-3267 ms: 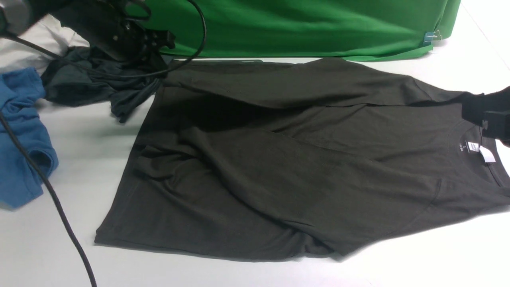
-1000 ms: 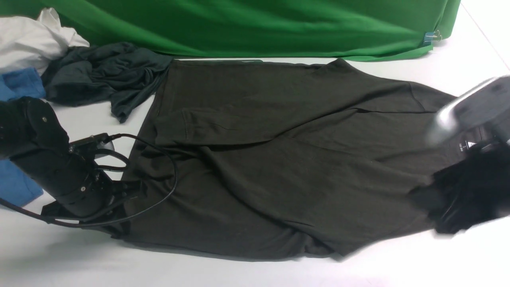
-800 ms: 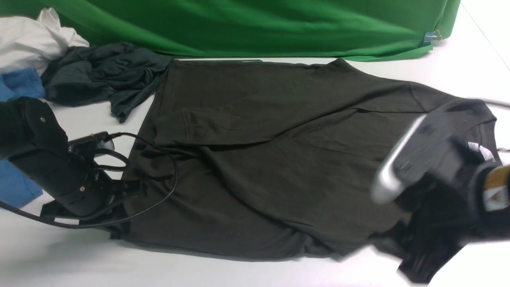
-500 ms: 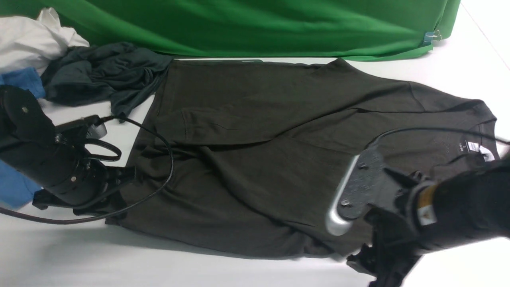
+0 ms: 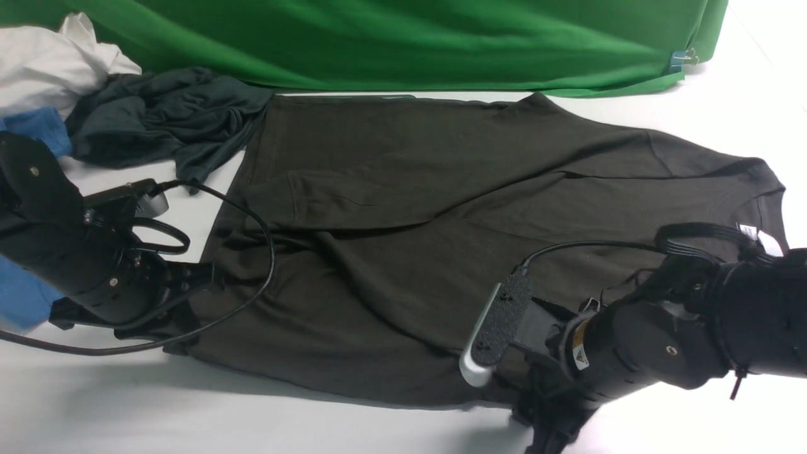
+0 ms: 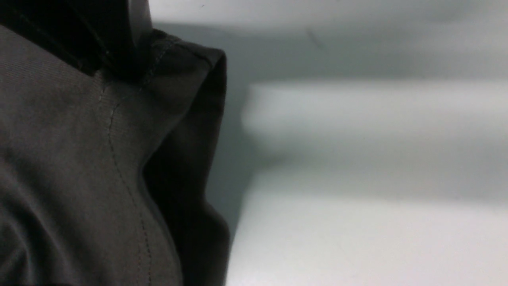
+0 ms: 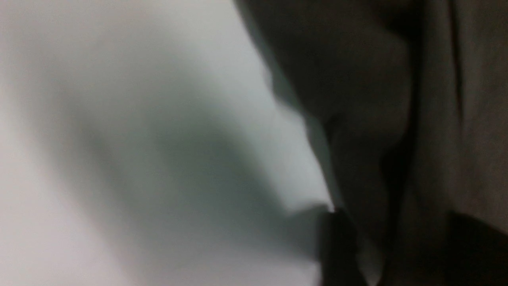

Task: Fold a long-sleeved shirt on a white desktop.
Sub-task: 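Grasp the near edge of the shirt at its hem and shoulder corners, then fold the black garment in half by bringing its near edge over to the far edge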

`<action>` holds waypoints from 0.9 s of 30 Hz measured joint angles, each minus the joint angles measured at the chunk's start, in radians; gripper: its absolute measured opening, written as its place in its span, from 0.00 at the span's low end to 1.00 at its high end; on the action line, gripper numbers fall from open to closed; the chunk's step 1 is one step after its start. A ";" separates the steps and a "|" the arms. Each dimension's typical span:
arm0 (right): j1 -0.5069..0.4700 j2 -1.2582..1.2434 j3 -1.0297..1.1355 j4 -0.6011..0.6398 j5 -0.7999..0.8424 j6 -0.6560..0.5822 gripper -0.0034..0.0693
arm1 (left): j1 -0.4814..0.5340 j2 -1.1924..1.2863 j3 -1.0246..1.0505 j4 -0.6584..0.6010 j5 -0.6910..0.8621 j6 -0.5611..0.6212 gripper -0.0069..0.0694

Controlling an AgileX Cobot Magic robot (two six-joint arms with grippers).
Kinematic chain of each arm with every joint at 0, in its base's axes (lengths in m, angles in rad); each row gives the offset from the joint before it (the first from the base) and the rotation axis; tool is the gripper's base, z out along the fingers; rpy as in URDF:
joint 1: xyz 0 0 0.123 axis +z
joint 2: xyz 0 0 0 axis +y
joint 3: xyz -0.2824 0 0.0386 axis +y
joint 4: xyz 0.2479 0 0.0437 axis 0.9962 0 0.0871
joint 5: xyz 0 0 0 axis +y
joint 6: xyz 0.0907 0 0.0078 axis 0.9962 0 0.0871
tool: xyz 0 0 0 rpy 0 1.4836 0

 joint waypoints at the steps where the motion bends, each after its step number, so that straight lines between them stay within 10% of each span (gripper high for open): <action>1: 0.000 0.001 -0.001 0.000 -0.003 0.002 0.42 | 0.000 0.000 0.000 0.000 0.000 0.001 0.12; 5: 0.000 0.004 -0.002 -0.019 -0.014 0.024 0.13 | 0.000 0.000 0.000 0.000 0.001 0.006 0.12; 27: 0.000 -0.270 0.046 0.112 0.313 0.023 0.10 | -0.002 -0.282 0.115 -0.020 0.086 0.012 0.12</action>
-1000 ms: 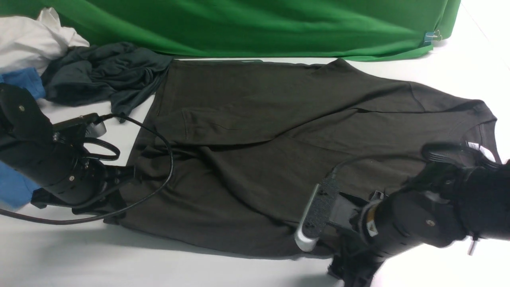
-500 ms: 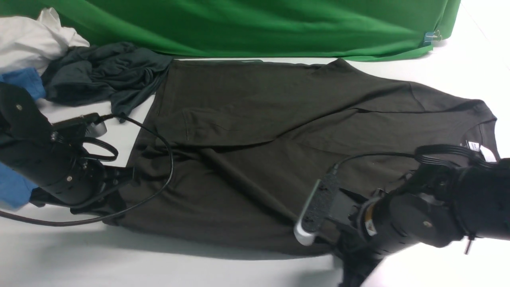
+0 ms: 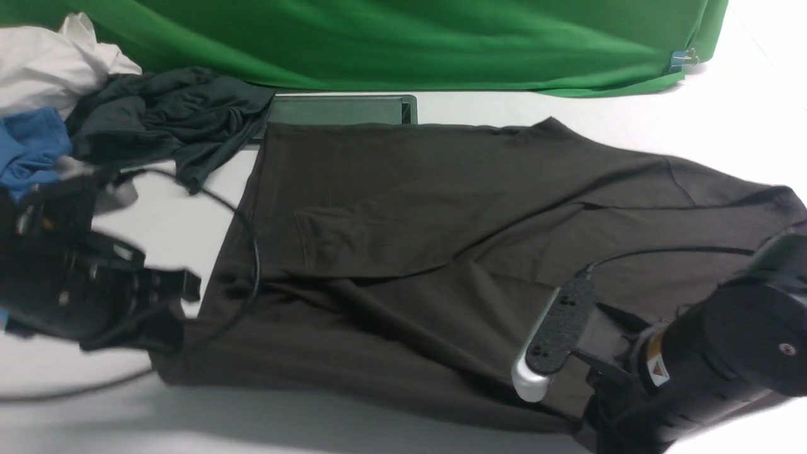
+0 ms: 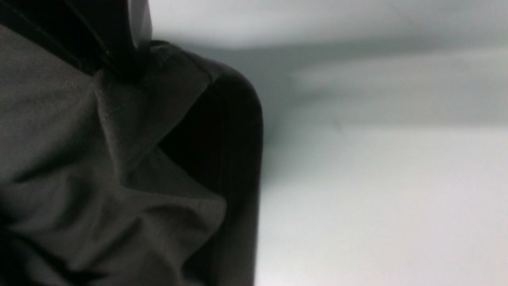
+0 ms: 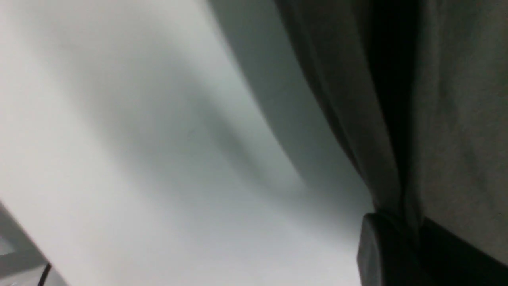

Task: Fold a long-sleeved shirt on a white desktop.
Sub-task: 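Fold the black garment in half by bringing its near edge over to the far edge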

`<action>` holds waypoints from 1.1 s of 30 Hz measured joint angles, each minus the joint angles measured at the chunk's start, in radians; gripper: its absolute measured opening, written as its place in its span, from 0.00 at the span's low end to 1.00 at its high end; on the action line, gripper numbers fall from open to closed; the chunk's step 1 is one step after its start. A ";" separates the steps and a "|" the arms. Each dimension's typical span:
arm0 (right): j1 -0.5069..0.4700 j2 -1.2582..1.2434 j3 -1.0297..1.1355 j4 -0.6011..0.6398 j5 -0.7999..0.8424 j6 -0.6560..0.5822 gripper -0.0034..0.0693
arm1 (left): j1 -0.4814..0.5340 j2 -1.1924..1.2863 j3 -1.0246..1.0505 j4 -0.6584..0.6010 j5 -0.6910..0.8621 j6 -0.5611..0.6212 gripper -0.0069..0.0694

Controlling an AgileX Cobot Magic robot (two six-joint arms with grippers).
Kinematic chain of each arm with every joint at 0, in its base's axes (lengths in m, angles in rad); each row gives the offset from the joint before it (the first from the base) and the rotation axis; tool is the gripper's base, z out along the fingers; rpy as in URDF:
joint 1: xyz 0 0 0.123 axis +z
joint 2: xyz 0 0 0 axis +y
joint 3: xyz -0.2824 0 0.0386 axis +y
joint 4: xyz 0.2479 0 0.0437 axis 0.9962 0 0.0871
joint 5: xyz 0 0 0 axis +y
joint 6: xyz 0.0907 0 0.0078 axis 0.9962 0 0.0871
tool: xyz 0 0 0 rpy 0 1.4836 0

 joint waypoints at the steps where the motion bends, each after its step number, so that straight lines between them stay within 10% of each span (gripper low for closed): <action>1: 0.000 -0.002 0.001 0.005 0.000 -0.006 0.10 | 0.000 -0.002 0.018 -0.001 -0.016 0.000 0.12; 21: -0.019 0.005 -0.261 -0.112 0.043 -0.100 0.10 | -0.001 -0.006 -0.069 -0.010 -0.117 0.011 0.12; 33: -0.246 0.183 -0.555 -0.132 0.020 -0.265 0.10 | -0.003 0.245 -0.498 -0.070 -0.117 0.057 0.12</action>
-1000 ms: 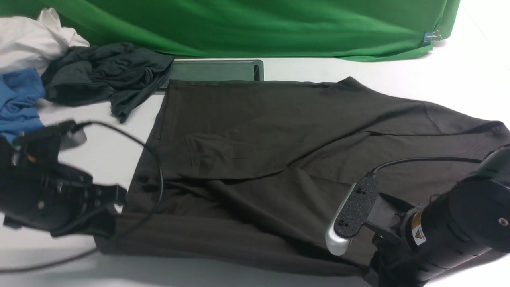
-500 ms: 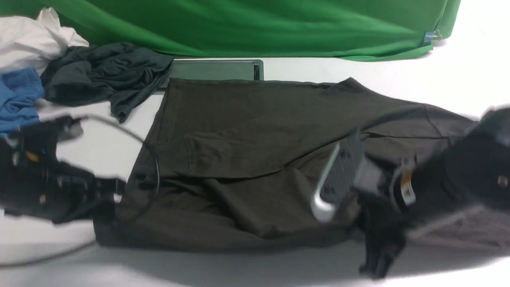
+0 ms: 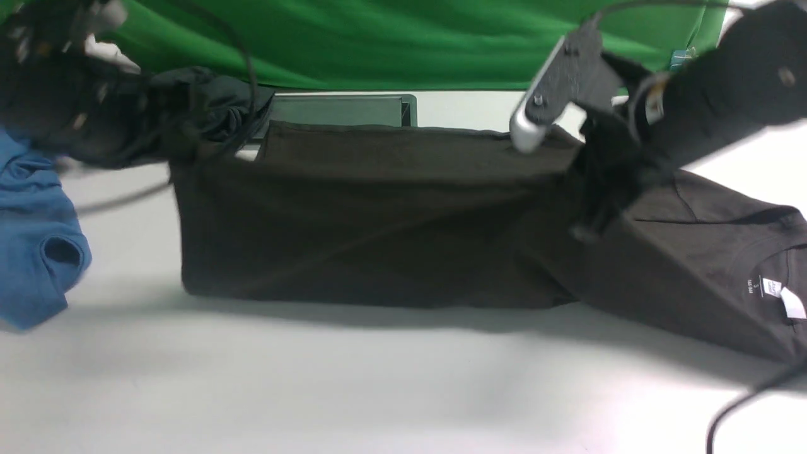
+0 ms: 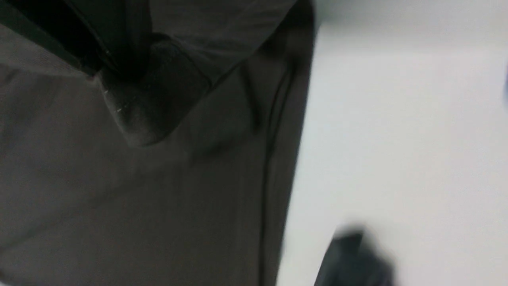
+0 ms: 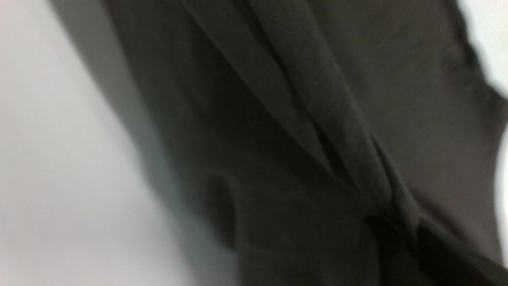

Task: Fold a long-sleeved shirt on a white desktop.
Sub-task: 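Fold the black garment in half by bringing its near edge over to the far edge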

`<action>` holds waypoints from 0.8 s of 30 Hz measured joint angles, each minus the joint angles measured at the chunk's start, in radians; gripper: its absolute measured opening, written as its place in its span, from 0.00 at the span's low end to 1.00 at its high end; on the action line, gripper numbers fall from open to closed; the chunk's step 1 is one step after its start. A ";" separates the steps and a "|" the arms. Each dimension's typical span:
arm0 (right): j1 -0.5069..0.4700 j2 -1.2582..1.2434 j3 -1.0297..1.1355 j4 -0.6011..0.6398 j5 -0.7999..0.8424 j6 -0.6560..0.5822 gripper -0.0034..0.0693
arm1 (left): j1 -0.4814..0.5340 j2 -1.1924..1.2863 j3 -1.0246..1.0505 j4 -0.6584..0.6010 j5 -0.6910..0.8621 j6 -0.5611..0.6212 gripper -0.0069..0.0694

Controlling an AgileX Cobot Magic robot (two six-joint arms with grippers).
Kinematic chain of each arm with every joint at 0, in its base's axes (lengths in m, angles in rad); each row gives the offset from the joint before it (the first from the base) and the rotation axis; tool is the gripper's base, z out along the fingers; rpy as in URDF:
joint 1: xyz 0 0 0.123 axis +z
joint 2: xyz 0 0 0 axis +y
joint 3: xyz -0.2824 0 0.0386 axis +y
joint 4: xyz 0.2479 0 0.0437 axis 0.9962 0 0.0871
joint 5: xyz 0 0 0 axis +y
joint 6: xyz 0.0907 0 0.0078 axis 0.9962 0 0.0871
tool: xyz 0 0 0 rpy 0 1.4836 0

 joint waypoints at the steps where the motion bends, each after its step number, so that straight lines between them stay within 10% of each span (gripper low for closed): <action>1: -0.012 0.026 -0.026 -0.003 -0.016 -0.023 0.10 | -0.005 0.046 -0.053 -0.007 0.000 0.011 0.12; 11: -0.140 0.350 -0.170 -0.036 -0.483 -0.101 0.11 | -0.057 0.521 -0.492 0.019 -0.193 0.040 0.16; 16: -0.161 0.514 -0.171 -0.037 -0.712 0.042 0.45 | -0.072 0.731 -0.554 0.026 -0.392 0.009 0.39; 24: -0.161 0.406 -0.171 -0.037 -0.586 0.287 0.92 | -0.074 0.667 -0.568 0.098 -0.208 -0.012 0.91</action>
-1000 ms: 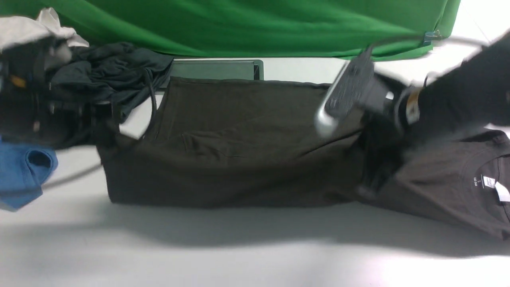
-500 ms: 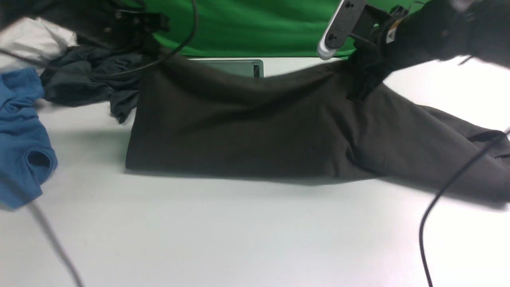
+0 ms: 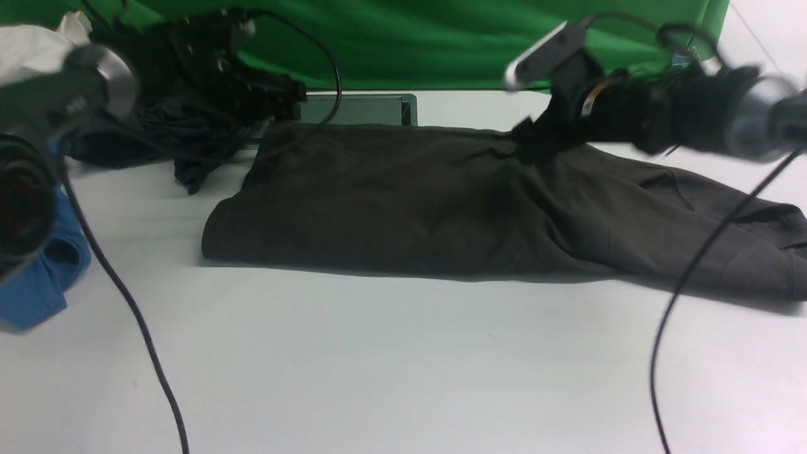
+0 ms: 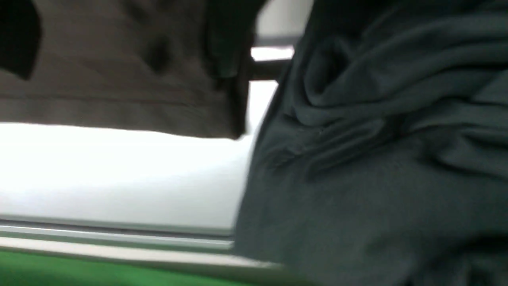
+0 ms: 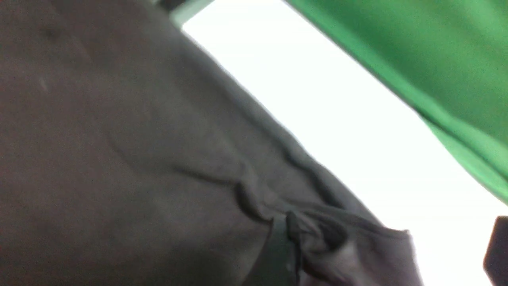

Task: Fold a long-sleeved shirt on a white desktop.
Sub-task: 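Fold the black garment in half by bringing its near edge over to the far edge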

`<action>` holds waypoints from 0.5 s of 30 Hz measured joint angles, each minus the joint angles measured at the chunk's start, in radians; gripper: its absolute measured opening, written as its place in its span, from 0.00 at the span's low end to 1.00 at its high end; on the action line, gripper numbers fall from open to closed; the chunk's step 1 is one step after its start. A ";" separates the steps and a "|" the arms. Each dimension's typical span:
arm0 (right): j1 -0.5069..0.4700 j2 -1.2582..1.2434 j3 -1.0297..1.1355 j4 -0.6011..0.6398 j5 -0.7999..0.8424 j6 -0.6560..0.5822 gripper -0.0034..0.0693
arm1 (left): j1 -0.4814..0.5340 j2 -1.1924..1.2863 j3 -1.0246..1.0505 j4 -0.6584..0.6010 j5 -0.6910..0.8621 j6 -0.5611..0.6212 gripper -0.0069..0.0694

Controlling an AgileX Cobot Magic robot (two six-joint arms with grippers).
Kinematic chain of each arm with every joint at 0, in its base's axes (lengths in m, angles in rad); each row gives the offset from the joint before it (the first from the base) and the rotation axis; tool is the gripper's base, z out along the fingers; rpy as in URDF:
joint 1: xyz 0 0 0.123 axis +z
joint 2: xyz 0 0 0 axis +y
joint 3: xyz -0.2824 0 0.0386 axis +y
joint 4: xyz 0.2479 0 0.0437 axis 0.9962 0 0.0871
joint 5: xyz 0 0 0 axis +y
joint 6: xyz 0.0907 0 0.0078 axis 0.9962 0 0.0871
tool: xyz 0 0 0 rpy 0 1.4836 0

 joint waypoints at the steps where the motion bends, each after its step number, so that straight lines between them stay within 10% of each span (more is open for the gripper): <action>1: 0.000 -0.036 0.000 0.000 0.035 0.016 0.92 | 0.001 -0.035 0.000 0.013 0.044 0.000 0.94; 8: 0.000 -0.434 -0.001 0.000 0.412 0.249 0.83 | 0.078 -0.290 -0.005 0.049 0.475 -0.043 1.00; 15: 0.000 -0.591 0.064 0.039 0.563 0.411 0.80 | 0.134 -0.351 0.205 -0.046 0.580 -0.096 1.00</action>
